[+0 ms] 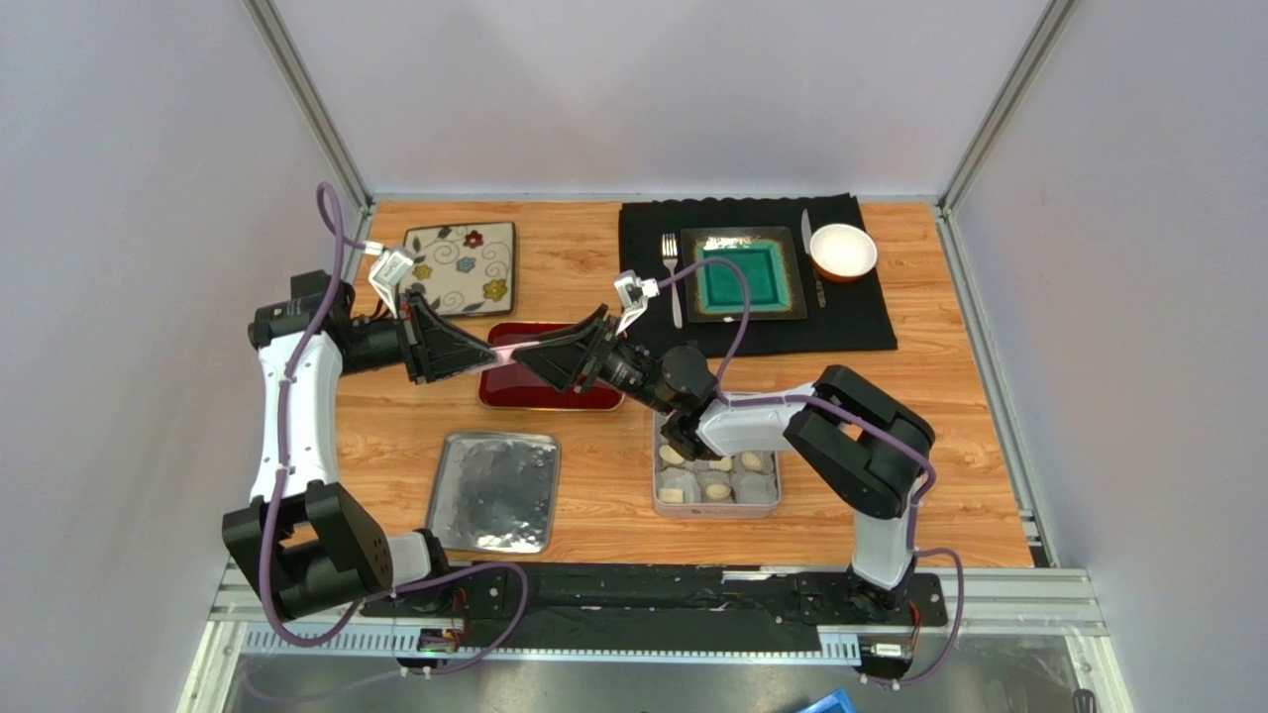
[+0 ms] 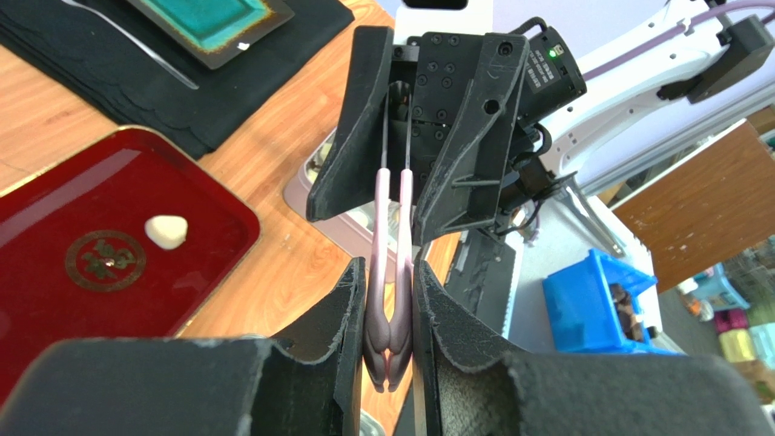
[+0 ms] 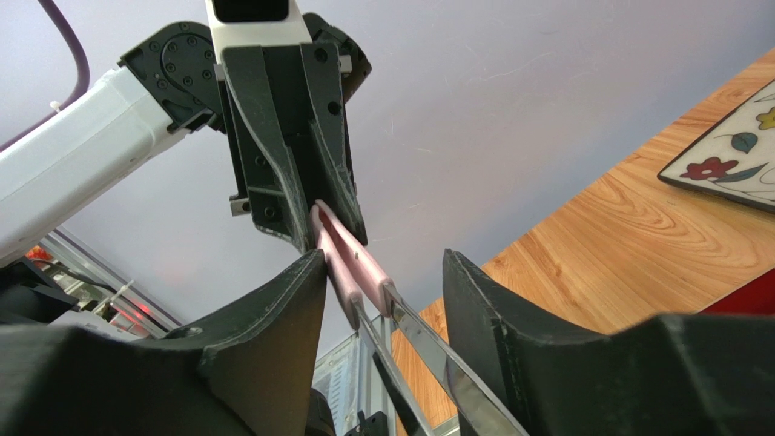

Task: Pack the chocolate
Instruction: Pick up the clamp from the center of the board.

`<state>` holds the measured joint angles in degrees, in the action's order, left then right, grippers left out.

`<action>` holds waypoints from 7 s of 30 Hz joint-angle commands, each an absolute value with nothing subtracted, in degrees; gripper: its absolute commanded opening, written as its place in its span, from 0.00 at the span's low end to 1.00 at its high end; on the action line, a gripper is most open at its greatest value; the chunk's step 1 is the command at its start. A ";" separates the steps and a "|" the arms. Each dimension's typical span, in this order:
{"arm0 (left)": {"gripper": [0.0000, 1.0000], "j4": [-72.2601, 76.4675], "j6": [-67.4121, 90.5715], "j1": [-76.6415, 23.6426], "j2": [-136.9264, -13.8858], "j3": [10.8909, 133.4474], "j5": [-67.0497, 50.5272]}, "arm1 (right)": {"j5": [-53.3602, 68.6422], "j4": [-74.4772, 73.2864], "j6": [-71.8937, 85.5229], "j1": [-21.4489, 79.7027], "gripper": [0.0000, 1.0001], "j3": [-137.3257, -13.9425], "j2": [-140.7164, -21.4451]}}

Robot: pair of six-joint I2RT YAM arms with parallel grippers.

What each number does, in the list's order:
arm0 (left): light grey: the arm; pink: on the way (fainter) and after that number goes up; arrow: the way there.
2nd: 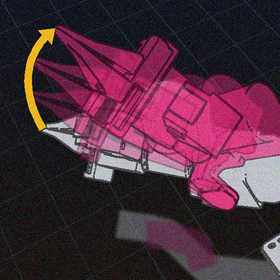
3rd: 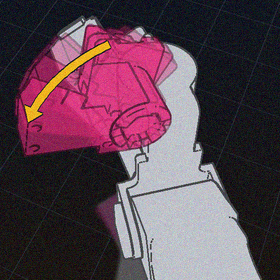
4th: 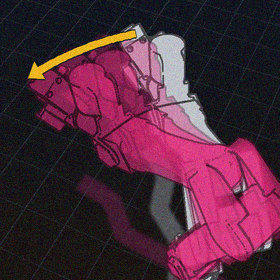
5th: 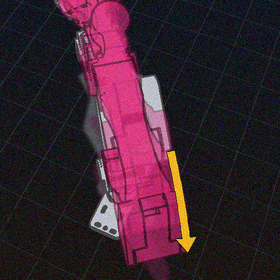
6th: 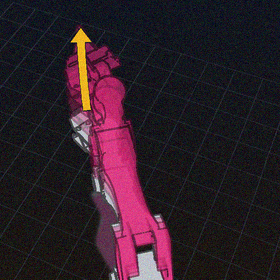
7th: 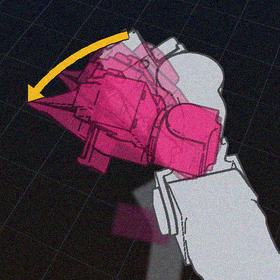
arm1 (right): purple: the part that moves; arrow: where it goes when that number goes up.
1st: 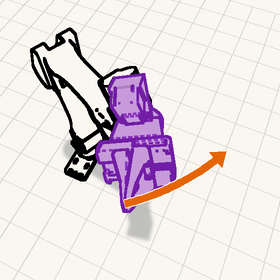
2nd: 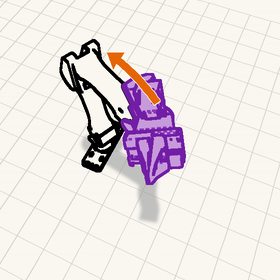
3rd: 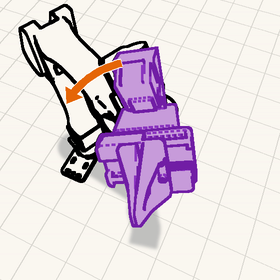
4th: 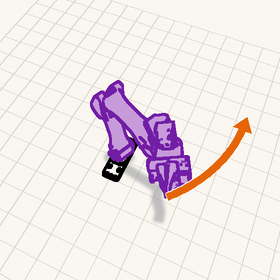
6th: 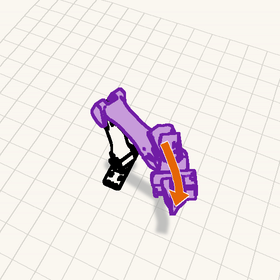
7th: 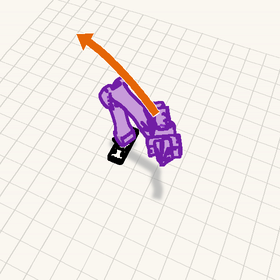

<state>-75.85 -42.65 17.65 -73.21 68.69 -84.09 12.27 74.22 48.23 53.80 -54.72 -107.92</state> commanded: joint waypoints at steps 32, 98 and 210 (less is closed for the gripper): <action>0.00 -85.08 -43.95 19.60 -74.62 66.80 -101.16 | 15.65 67.85 40.79 52.73 0.00 -51.95 -90.89; 0.00 -85.25 -39.99 21.97 -73.47 78.39 -101.43 | 10.81 86.40 59.31 53.52 0.61 -55.46 -104.32; 0.87 -85.61 -37.70 24.17 -74.80 68.29 -100.99 | 12.39 69.45 38.51 52.03 0.00 -46.77 -86.41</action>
